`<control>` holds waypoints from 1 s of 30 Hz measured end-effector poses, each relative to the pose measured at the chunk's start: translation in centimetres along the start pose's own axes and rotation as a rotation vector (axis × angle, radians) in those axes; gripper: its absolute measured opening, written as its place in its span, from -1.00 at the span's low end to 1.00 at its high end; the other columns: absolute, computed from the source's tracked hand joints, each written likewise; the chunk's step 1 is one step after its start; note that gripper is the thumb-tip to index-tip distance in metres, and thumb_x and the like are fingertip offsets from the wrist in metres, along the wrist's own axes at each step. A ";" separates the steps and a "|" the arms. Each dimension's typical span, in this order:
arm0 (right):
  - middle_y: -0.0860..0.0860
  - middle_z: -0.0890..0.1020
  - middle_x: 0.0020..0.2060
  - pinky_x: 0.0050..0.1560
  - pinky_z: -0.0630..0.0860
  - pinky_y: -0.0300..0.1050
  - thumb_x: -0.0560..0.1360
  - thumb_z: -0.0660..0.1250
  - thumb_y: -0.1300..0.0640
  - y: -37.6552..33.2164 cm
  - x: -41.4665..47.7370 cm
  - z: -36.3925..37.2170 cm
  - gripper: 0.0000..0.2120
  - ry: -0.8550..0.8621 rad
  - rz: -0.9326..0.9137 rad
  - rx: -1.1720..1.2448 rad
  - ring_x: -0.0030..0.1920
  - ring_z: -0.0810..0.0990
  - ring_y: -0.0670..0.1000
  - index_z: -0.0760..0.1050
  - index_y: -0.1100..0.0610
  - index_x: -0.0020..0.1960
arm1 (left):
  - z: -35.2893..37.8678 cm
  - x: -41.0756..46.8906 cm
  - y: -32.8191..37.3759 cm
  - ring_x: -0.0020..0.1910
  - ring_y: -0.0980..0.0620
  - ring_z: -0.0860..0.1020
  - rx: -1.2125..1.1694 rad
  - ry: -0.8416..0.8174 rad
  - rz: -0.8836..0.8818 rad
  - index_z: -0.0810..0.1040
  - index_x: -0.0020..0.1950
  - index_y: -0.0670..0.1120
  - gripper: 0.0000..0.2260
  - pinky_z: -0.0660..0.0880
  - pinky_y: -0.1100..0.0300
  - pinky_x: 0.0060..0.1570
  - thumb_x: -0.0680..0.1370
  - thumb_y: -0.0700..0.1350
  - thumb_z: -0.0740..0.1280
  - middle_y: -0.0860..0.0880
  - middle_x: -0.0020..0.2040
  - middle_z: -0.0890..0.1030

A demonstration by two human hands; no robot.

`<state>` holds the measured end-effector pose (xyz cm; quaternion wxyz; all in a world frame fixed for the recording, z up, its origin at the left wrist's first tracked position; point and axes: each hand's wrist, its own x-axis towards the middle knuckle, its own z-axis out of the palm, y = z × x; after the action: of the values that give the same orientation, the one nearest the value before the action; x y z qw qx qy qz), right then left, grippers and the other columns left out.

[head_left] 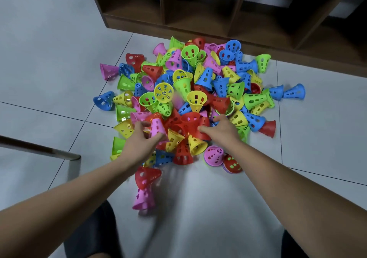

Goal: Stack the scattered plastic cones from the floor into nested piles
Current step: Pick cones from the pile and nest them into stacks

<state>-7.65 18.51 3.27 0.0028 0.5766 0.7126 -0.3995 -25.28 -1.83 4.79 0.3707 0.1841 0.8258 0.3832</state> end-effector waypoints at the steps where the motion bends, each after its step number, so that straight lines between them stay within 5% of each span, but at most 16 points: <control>1: -0.02 0.57 0.06 0.00 0.49 -0.07 0.41 0.58 -0.24 0.1 -0.1 0.5 -0.36 -0.004 -0.011 -0.017 0.07 0.56 0.06 0.45 0.07 0.32 | 0.4 -0.4 0.0 -0.21 0.08 0.66 0.007 -0.026 0.019 0.39 0.36 0.15 -0.47 0.52 0.15 -0.29 0.49 0.16 0.55 0.04 -0.02 0.70; 6: 0.00 0.66 -0.03 -0.06 0.60 -0.02 0.40 0.55 -0.20 0.3 -0.3 2.5 -0.51 0.000 -0.045 -0.077 0.00 0.66 0.09 0.51 0.08 0.15 | 1.1 -1.3 -0.2 -0.17 0.02 0.68 0.105 -0.070 0.131 0.39 0.43 0.21 -0.45 0.53 0.23 -0.39 0.51 0.26 0.50 0.05 -0.01 0.70; 12: -0.10 0.67 -0.16 -0.21 0.49 -0.11 0.45 0.52 -0.07 0.7 -1.9 -0.8 -0.76 0.093 -0.141 0.158 -0.12 0.65 -0.06 0.54 -0.03 0.02 | 3.4 -1.5 -0.2 -0.10 0.19 0.71 0.103 -0.117 0.264 0.46 0.41 0.20 -0.53 0.69 0.02 -0.03 0.56 0.23 0.49 0.18 -0.02 0.74; 19: -0.23 0.69 -0.03 0.10 0.58 -0.17 0.44 0.60 0.00 7.3 -6.1 -3.9 -0.70 0.304 -0.203 0.388 0.00 0.64 -0.20 0.53 -0.18 0.04 | 8.7 -2.1 2.5 -0.09 0.17 0.67 0.112 -0.241 0.426 0.55 0.34 0.16 -0.58 0.54 0.34 -0.19 0.53 0.19 0.53 0.16 0.03 0.69; 22: -0.21 0.68 -0.01 0.11 0.54 -0.17 0.43 0.61 0.02 10.3 -7.4 -3.9 -0.67 0.348 -0.174 0.389 0.01 0.62 -0.17 0.54 -0.14 0.09 | 11.0 -1.9 2.9 -0.17 0.23 0.60 0.131 -0.250 0.493 0.55 0.32 0.15 -0.62 0.47 0.33 -0.19 0.55 0.11 0.54 0.19 0.02 0.66; 30: -0.17 0.66 0.09 0.05 0.55 -0.22 0.45 0.60 0.11 14.6 -8.7 -2.0 -0.60 0.321 -0.161 0.371 0.04 0.63 -0.17 0.56 -0.17 0.18 | 14.5 -0.9 2.0 0.05 0.07 0.59 0.355 -0.370 0.572 0.46 0.34 0.10 -0.53 0.47 0.28 -0.08 0.51 0.14 0.54 0.11 0.12 0.62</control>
<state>8.25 12.73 0.43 -0.2480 0.5648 0.6620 -0.4258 -13.72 6.11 0.48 0.3540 0.5345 0.7137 0.2823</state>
